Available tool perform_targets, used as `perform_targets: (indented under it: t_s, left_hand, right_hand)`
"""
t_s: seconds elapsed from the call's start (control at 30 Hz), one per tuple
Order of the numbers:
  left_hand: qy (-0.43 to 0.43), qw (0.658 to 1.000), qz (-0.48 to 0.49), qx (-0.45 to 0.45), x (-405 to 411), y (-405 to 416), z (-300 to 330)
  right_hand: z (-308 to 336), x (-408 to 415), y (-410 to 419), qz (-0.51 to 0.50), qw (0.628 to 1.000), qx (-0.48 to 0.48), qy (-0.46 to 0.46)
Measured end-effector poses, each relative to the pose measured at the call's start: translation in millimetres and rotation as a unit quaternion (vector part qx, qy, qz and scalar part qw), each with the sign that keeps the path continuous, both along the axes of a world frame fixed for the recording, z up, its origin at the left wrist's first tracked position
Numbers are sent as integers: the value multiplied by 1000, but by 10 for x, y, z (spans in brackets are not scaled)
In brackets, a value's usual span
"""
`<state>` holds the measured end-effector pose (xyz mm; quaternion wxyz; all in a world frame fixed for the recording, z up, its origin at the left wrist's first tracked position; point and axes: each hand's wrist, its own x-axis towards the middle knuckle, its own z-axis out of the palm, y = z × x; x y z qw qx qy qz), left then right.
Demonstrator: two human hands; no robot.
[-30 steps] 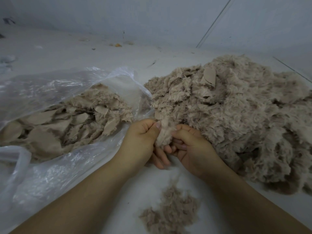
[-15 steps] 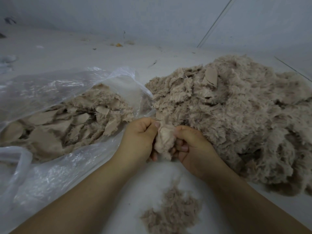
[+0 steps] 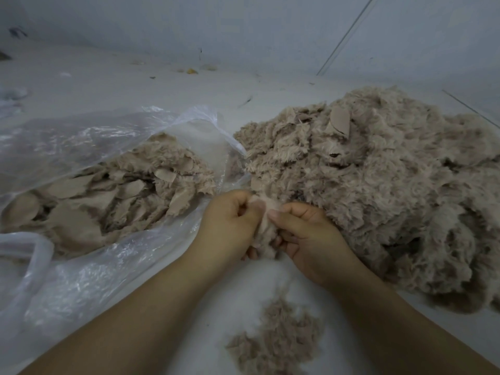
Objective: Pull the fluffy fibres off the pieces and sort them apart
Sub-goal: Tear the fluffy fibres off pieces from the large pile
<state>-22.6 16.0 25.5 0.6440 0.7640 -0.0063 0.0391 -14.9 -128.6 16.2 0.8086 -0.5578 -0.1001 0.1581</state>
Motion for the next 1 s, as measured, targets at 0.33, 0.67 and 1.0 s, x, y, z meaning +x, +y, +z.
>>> perform_targets:
  t_s: [0.33, 0.67, 1.0]
  left_hand:
    - [26, 998, -35, -33, -14, 17, 29]
    - [80, 981, -84, -155, 13, 100, 52]
    - [33, 992, -36, -116, -1, 45, 58]
  right_hand:
    - [11, 8, 19, -8, 1000, 21, 10]
    - [48, 15, 31, -36, 996, 61, 57]
    - [-26, 55, -2, -21, 997, 47, 54]
